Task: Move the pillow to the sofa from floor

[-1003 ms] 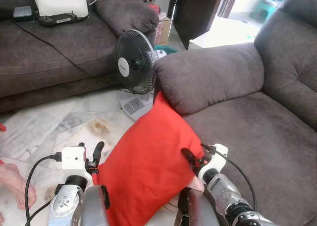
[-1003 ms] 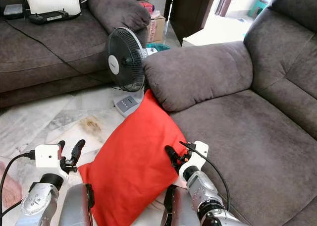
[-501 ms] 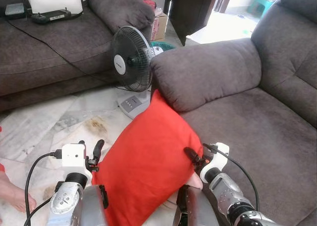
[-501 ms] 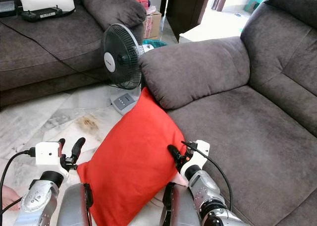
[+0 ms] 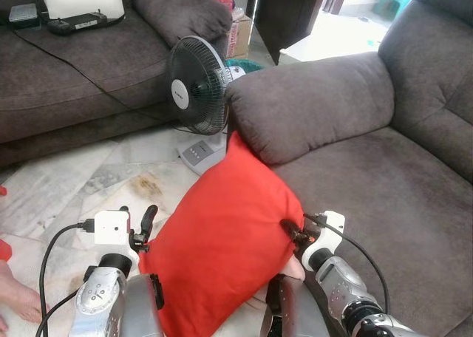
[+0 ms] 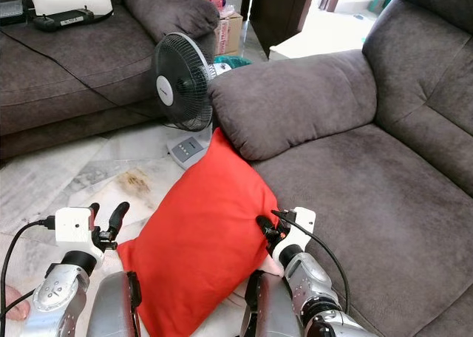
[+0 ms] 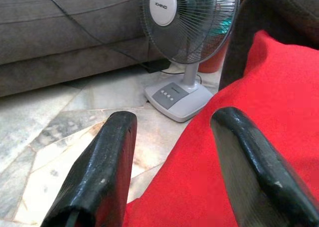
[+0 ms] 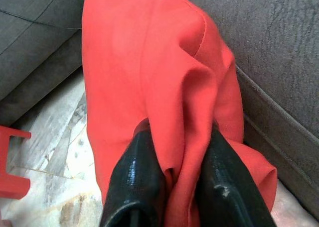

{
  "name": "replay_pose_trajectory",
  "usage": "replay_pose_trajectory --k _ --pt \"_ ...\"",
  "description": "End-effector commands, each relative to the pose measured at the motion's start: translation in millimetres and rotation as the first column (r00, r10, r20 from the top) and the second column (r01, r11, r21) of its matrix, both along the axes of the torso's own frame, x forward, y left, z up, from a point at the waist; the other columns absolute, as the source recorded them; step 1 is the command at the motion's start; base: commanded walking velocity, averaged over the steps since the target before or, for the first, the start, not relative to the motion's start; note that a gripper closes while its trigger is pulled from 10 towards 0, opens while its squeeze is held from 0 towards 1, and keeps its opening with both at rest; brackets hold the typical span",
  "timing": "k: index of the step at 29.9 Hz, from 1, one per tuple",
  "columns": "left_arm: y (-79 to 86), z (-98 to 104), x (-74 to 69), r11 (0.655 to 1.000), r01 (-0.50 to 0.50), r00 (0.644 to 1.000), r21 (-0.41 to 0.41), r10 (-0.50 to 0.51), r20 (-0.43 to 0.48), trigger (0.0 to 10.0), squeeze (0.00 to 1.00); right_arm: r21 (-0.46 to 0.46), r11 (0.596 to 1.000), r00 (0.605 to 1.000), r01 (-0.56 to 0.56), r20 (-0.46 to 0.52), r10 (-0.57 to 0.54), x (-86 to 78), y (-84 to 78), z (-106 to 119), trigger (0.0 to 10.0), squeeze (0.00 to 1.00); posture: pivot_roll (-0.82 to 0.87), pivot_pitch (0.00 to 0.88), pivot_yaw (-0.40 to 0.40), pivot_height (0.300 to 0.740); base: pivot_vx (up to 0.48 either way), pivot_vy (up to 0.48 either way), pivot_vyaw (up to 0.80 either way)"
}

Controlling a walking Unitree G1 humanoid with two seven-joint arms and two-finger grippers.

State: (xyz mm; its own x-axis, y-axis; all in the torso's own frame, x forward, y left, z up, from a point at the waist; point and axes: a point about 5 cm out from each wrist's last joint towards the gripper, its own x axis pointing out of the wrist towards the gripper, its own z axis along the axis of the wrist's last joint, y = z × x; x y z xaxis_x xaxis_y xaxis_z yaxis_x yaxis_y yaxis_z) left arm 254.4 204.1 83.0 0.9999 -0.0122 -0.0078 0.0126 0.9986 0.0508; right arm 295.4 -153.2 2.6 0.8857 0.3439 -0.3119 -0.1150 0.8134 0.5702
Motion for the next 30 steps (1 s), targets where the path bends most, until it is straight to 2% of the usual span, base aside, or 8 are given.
replay_pose_trajectory --k 1,13,15,26,30 --pt "-4.1 -3.4 1.1 1.000 0.016 1.000 0.002 -0.016 -0.022 10.0 0.00 -0.031 0.999 1.000 0.014 0.013 -0.014 0.9 -7.0 1.6 0.0 0.00 0.22 0.105 -0.152 0.530 0.000 0.000 0.00" --pt "-8.2 -5.5 3.5 0.999 0.035 0.999 -0.005 -0.035 -0.025 10.0 0.00 -0.059 0.998 1.000 0.013 0.020 -0.012 0.6 -9.3 1.7 0.0 0.00 0.21 0.093 -0.146 0.530 0.000 0.000 0.00" --pt "-9.0 -6.1 4.5 0.999 0.036 0.999 -0.007 -0.036 -0.026 10.0 0.00 -0.089 0.996 1.000 -0.009 0.024 0.011 0.1 -8.6 1.5 0.0 0.00 0.21 0.088 -0.149 0.530 0.000 0.000 0.00" --pt "-8.7 -7.6 5.0 0.999 0.034 0.999 -0.008 -0.034 -0.029 10.0 0.00 -0.106 0.994 0.999 -0.021 0.030 0.025 0.3 -7.8 1.8 0.0 0.00 0.21 0.080 -0.146 0.530 0.000 0.000 0.00" --pt "-8.5 -9.0 5.1 0.999 0.035 0.999 -0.007 -0.036 -0.032 10.0 0.00 -0.144 0.988 0.998 -0.053 0.025 0.057 -0.8 -6.4 0.6 0.0 0.00 0.21 0.067 -0.138 0.530 0.000 0.000 0.00"
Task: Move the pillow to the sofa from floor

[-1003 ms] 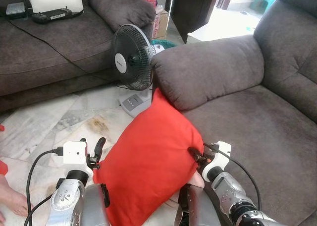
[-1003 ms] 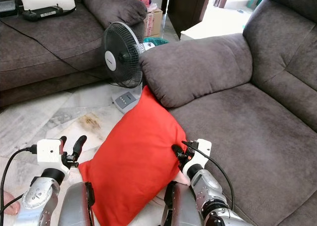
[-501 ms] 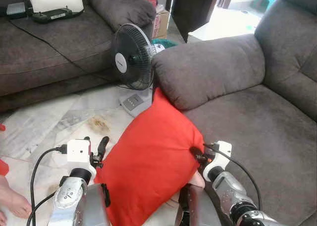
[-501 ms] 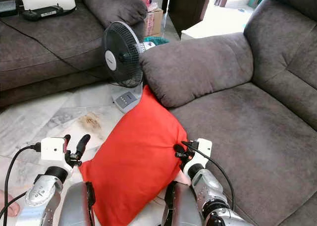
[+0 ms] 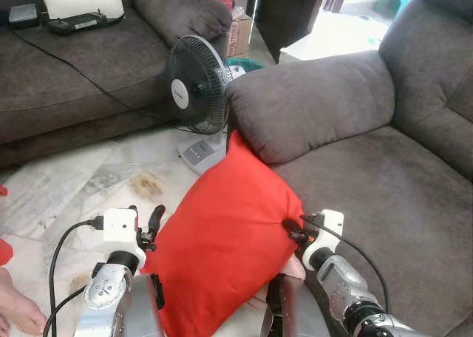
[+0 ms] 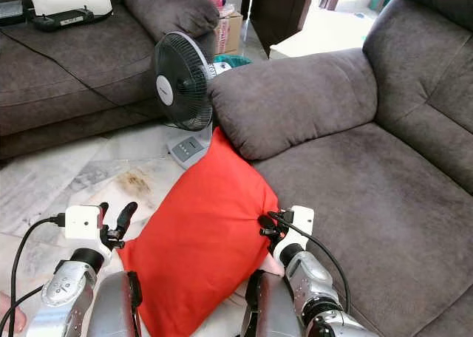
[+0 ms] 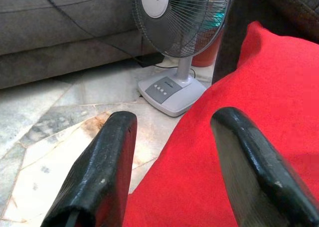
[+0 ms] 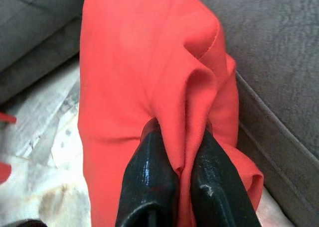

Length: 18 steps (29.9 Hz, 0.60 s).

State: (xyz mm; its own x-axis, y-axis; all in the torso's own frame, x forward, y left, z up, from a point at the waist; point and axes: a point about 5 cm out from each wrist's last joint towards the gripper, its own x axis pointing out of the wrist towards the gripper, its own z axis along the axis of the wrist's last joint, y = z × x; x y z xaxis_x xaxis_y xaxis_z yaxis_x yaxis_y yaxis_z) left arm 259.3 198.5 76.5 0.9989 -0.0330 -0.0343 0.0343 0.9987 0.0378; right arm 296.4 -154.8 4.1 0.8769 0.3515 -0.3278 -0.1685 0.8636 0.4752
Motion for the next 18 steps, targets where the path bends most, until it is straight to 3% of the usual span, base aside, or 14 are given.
replay_pose_trajectory --k 1,12,13,14,15,18 --pt "-3.0 -2.6 0.5 1.000 0.017 1.000 0.007 -0.017 -0.006 10.0 0.00 -0.035 0.999 1.000 -0.008 0.004 0.008 -2.0 -4.1 -1.2 0.0 0.00 0.21 0.065 -0.136 0.530 0.000 0.000 0.00" --pt "1.2 -3.9 0.0 1.000 0.019 1.000 0.021 -0.019 -0.013 10.0 0.00 -0.051 0.998 0.999 -0.042 0.006 0.043 -4.0 2.7 -3.0 0.0 0.00 0.22 0.035 -0.131 0.530 0.000 0.000 0.00" --pt "1.8 -4.1 -0.6 1.000 0.019 1.000 0.023 -0.018 -0.013 10.0 0.00 -0.067 0.996 0.998 -0.056 0.015 0.057 -3.8 3.5 -2.5 6.4 0.00 0.22 0.031 -0.131 0.530 0.000 0.000 0.00" --pt "1.8 -4.1 -0.6 1.000 0.019 1.000 0.023 -0.018 -0.013 10.0 0.00 -0.067 0.996 0.998 -0.056 0.015 0.057 -3.8 3.5 -2.5 6.4 0.00 0.22 0.031 -0.131 0.530 0.000 0.000 0.00" --pt "2.1 -4.6 -1.0 1.000 0.019 1.000 0.024 -0.019 -0.014 10.0 0.00 -0.084 0.994 0.997 -0.075 0.017 0.076 -3.9 4.9 -2.4 10.0 0.00 0.22 0.029 -0.131 0.530 0.000 0.000 0.00" --pt "0.6 -5.9 -1.8 0.999 0.023 1.000 0.022 -0.022 -0.017 10.0 0.00 -0.082 0.994 0.996 -0.066 0.060 0.071 -2.3 5.4 1.3 10.0 0.00 0.21 0.026 -0.128 0.530 0.000 0.000 0.00"
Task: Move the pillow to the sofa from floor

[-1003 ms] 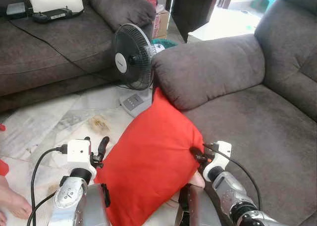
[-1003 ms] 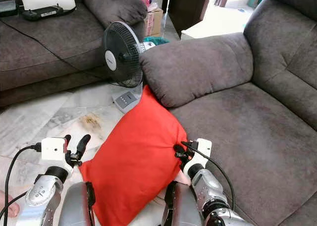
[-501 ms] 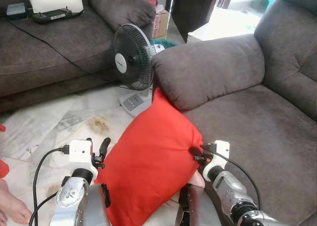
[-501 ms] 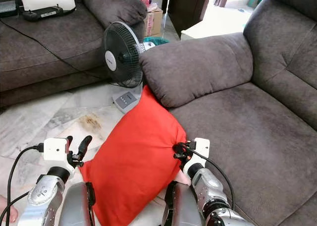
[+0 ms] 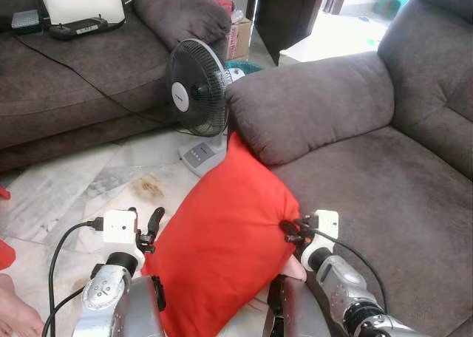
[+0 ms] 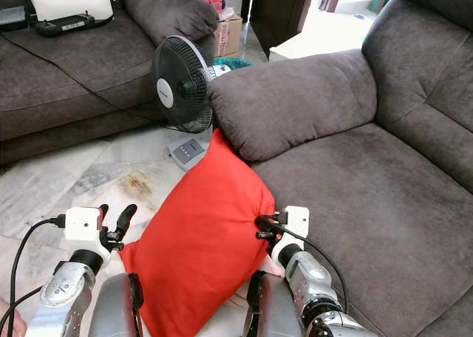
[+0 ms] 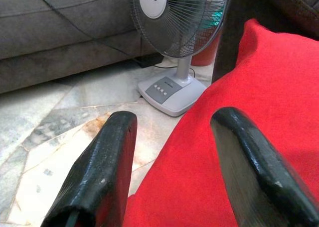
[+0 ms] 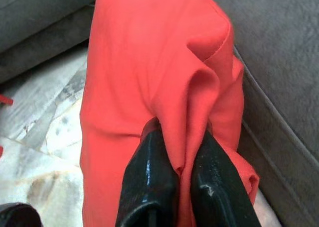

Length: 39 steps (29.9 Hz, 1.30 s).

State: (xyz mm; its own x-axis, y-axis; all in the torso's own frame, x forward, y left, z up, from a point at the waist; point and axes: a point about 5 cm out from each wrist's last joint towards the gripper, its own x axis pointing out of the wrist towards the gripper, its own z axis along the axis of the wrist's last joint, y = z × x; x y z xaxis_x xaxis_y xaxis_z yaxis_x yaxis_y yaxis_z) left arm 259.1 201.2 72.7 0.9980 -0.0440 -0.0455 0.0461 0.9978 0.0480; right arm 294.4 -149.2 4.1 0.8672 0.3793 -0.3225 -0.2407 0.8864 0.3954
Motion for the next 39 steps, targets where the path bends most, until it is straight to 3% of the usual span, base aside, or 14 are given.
replay_pose_trajectory --k 1,20,39 --pt "-3.1 -2.4 -1.4 1.000 0.013 1.000 0.010 -0.013 -0.006 10.0 0.00 0.019 1.000 0.999 -0.011 0.037 0.010 0.2 0.3 2.9 10.0 0.00 0.21 0.025 -0.127 0.530 0.000 0.000 0.00" --pt "-4.6 -3.9 -2.8 1.000 0.026 1.000 0.011 -0.026 -0.015 10.0 0.00 0.023 0.999 0.996 0.026 0.084 -0.028 0.2 1.4 5.8 10.0 0.00 0.21 0.066 -0.122 0.530 0.000 0.000 0.00" --pt "-5.3 -1.7 -1.5 0.999 0.038 0.999 0.019 -0.038 -0.011 10.0 0.00 0.016 0.997 0.995 0.078 0.064 -0.079 -0.2 -2.8 3.4 10.0 0.00 0.21 0.078 -0.114 0.653 0.000 0.000 0.00"
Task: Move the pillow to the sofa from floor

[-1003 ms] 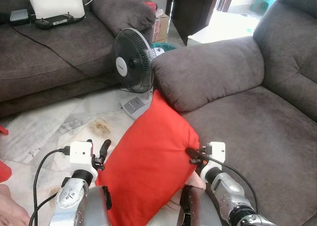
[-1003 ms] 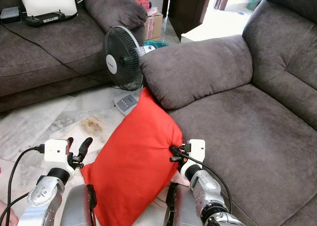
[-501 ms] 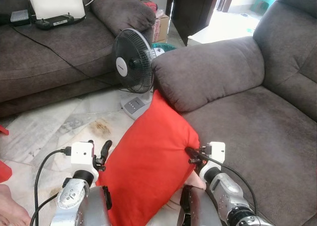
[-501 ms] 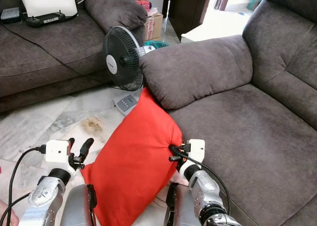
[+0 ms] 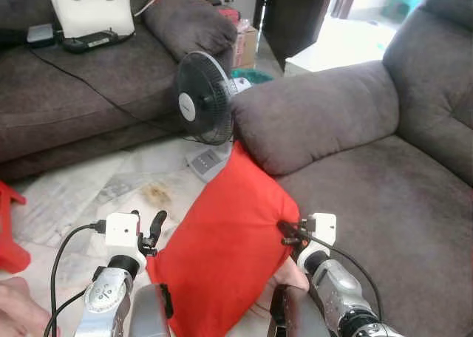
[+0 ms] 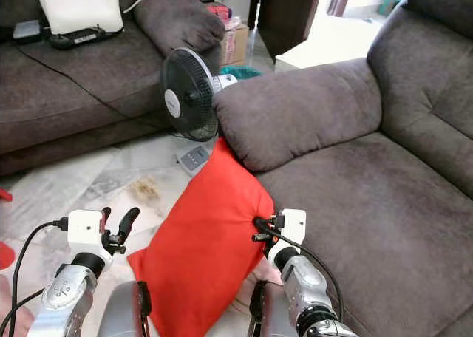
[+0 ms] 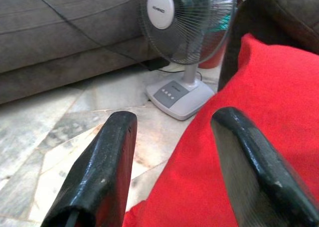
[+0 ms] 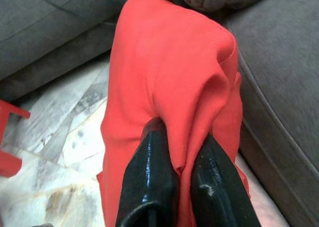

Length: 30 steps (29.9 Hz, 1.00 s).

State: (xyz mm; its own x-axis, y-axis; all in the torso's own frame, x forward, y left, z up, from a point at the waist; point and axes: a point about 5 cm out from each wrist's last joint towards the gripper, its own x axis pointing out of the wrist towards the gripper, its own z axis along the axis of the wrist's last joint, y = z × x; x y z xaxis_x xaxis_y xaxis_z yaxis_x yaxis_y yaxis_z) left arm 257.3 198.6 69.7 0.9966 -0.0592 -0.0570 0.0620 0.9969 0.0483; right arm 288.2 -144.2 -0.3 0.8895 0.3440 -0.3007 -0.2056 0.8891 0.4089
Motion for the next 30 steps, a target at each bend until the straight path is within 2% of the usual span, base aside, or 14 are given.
replay_pose_trajectory --k 1,3,30 --pt "-2.6 1.4 0.4 1.000 0.023 1.000 0.019 -0.023 0.001 10.0 0.00 -0.007 0.999 0.998 0.035 0.048 -0.035 5.9 -8.3 7.8 10.0 0.00 0.21 0.078 -0.113 0.663 0.000 0.000 0.00" --pt "-2.4 1.8 0.7 1.000 0.025 1.000 0.019 -0.025 0.002 10.0 0.00 -0.012 0.999 0.998 0.044 0.046 -0.043 6.1 -9.2 7.8 10.0 0.00 0.21 0.077 -0.111 0.677 0.000 0.000 0.00" --pt "-2.1 1.9 0.6 0.999 0.043 0.999 0.023 -0.043 -0.006 10.0 0.00 -0.010 0.996 0.994 0.086 0.070 -0.085 9.1 -13.4 11.8 10.0 0.00 0.22 0.071 -0.098 0.677 0.000 0.000 0.00"
